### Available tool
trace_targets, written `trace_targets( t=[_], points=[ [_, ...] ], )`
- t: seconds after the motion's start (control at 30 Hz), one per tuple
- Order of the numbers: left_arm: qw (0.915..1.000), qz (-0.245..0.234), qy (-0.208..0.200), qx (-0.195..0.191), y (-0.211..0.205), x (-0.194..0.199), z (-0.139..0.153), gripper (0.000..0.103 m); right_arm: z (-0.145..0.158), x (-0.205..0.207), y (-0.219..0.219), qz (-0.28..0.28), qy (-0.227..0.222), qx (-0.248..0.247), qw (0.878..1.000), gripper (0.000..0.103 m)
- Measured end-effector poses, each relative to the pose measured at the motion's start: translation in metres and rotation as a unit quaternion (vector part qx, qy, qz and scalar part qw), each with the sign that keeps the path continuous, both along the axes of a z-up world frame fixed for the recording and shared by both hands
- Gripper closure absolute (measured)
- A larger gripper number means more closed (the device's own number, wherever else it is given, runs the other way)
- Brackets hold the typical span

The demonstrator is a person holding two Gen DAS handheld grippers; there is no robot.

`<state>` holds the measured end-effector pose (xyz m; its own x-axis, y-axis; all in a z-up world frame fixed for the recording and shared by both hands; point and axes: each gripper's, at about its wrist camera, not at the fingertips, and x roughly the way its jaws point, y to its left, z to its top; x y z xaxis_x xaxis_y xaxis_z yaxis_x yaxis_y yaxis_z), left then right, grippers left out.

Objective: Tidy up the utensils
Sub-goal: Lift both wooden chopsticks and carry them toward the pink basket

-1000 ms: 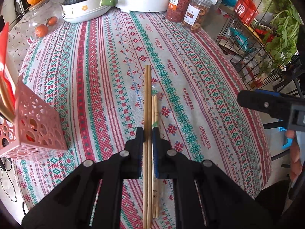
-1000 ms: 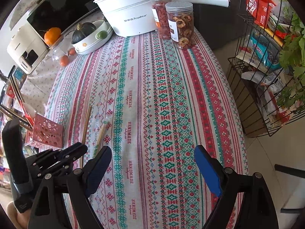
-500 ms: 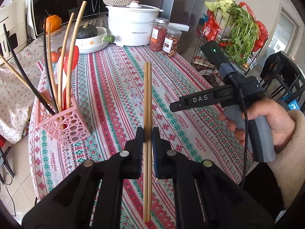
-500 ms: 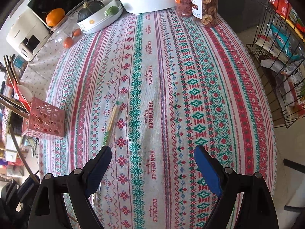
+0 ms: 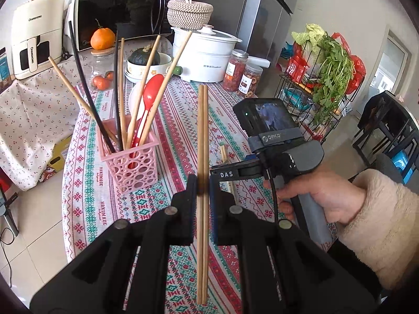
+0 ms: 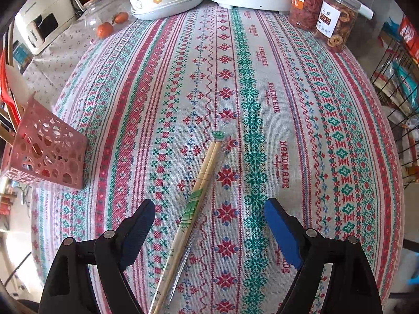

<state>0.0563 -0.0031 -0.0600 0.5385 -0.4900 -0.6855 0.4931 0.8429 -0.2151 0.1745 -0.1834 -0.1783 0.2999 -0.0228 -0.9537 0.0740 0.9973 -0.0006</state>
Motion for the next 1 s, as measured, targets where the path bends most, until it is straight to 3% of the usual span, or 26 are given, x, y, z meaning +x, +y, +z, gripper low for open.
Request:
trace_targets(
  t=[0.17,0.23,0.33,0.47,0.73,1.0],
  points=[
    [0.9996,0.023,-0.008,-0.017,0.022,-0.001,0.000,0.093,0.002,-0.003,0.012,0.021,-0.022,-0.002,1.000,0.054],
    [0.9991,0.033,-0.013,-0.022,0.027,-0.001,0.000,0.093,0.003,-0.004,0.012,0.027,-0.029,0.005,0.999,0.081],
    [0.9979,0.049,-0.027,-0.033,0.033,0.000,0.005,0.093,0.005,-0.009,-0.002,0.018,-0.031,0.042,0.998,0.096],
    [0.9938,0.075,-0.058,-0.058,0.044,0.002,0.017,0.095,0.011,-0.015,-0.019,-0.014,-0.041,0.090,0.995,0.098],
    [0.9843,0.097,-0.120,-0.085,0.056,-0.004,0.053,0.097,0.070,-0.037,-0.029,-0.010,-0.127,0.096,0.987,0.098],
    [0.9737,0.117,-0.174,-0.089,0.060,-0.006,0.077,0.097,0.120,-0.058,-0.031,0.009,-0.196,0.097,0.976,0.098]
  ],
)
